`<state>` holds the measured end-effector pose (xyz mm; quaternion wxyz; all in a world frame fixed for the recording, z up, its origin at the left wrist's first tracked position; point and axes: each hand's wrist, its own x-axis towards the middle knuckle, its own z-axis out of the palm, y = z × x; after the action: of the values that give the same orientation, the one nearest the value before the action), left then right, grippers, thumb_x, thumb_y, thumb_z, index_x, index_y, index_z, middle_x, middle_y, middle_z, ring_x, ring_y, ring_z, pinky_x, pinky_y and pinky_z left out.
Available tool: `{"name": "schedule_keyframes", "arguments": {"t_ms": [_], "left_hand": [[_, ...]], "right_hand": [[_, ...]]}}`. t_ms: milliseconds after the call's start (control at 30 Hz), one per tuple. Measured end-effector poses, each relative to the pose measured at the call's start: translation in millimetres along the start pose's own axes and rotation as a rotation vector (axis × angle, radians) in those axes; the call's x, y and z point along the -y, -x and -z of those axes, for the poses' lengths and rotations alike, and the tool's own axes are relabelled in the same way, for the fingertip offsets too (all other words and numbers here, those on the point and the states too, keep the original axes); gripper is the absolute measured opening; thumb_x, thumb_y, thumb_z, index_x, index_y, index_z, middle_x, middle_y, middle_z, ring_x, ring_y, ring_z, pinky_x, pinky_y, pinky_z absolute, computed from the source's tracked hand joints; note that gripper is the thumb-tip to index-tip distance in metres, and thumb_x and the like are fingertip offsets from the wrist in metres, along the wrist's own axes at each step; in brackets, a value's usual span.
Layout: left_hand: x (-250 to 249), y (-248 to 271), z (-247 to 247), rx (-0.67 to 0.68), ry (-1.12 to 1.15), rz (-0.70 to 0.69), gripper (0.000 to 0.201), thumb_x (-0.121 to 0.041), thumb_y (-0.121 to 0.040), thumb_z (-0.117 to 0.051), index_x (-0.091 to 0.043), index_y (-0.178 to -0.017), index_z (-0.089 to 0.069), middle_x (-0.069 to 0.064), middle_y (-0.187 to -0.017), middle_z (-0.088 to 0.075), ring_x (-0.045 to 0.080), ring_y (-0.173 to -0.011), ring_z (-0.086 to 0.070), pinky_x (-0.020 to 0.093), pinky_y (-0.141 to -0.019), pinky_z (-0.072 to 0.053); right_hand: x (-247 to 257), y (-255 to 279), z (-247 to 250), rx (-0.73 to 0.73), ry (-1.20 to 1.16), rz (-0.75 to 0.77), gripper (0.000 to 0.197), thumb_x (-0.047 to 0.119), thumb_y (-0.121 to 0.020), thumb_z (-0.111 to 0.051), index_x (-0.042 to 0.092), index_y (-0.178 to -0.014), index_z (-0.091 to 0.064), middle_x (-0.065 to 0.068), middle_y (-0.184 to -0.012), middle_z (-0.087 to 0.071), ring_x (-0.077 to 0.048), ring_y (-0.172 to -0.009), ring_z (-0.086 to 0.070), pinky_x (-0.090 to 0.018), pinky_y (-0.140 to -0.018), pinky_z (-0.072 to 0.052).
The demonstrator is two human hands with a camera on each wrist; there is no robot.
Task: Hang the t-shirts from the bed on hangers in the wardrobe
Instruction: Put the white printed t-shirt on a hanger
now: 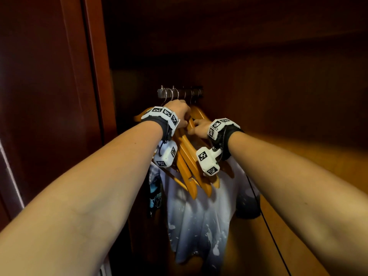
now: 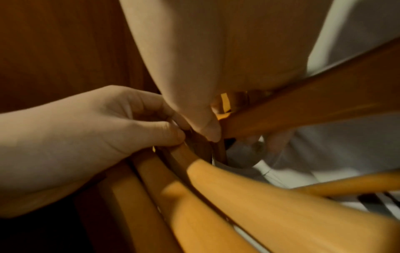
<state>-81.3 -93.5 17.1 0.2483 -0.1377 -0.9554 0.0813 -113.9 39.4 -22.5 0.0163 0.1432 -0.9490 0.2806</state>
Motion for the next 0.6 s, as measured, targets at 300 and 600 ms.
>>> {"name": "schedule_keyframes", "arguments": {"t_ms": [300, 600], "left_hand": [[-2.2, 1.5, 1.3, 0.014, 0.001, 0.012, 0.013, -0.024, -0.084, -0.068, -0.018, -0.096, -0.068, 0.006, -0.102, -0.065, 0.024, -0.091, -0.060, 0.031, -0.069, -0.043], [-11.4, 2.0, -1.3, -0.021, 0.125, 0.111, 0.016, -0.024, -0.089, -0.062, -0.018, -0.102, -0.070, 0.008, -0.100, -0.064, 0.027, -0.088, -0.061, 0.033, -0.070, -0.050]], "right_hand": [[8.4, 3.3, 6.8, -0.226, -0.089, -0.041, 0.022, 0.021, -0.093, -0.054, 0.020, -0.074, -0.043, -0.005, -0.079, -0.051, -0.024, -0.075, -0.051, -0.029, -0.059, -0.038], [-10.9, 19.3, 18.3, -0.395, -0.125, -0.066, 0.029, 0.048, -0.077, -0.053, 0.024, -0.095, -0.053, -0.008, -0.093, -0.065, -0.032, -0.083, -0.065, -0.048, -0.083, -0.055]]}}
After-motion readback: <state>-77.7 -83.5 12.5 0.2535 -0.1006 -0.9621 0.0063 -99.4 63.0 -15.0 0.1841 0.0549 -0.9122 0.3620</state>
